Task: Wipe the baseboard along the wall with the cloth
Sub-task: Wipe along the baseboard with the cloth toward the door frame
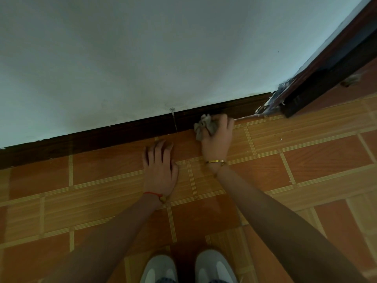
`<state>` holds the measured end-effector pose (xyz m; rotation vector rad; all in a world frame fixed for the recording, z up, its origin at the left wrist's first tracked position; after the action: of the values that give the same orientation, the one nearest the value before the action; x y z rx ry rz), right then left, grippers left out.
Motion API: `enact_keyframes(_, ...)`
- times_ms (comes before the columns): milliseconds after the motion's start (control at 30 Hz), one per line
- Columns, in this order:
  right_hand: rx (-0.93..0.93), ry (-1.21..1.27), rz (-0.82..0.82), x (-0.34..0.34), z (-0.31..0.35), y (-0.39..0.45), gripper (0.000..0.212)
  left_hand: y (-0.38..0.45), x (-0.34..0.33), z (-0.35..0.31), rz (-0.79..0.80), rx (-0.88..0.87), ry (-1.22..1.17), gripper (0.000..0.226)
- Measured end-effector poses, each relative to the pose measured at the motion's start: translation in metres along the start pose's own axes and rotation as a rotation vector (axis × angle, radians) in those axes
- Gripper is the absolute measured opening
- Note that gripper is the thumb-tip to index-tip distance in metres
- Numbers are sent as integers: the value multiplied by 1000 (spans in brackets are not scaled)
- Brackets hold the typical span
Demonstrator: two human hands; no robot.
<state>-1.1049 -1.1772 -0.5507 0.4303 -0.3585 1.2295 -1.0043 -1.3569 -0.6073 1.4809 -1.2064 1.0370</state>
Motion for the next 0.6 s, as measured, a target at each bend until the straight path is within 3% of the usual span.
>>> enact_keyframes(233,-82,111,-454,91,-9,44,35,0,0,0,13,7,-11,48)
enact_keyframes(300,-73,114,-499,111,-12,58,36,0,0,0,5,9,-8,48)
enact_keyframes(467,43,101,-404,96,17,48,34,0,1,-1,-12,9,-7,49)
enact_keyframes(600,209,83,-107,42,45,14,32,-1,1,-1,-13,6,-4,48)
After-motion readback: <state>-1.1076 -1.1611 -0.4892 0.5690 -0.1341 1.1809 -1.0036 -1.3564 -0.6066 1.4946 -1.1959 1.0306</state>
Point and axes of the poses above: each hand's wrist, its own y-axis towards the middle knuckle, its own x-axis out of the back of the hand, z = x × y, the point moved 10 cm from there along y, towards the middle knuckle, and after that the axes turned 5 degrees about y, right-handed, at the moved point
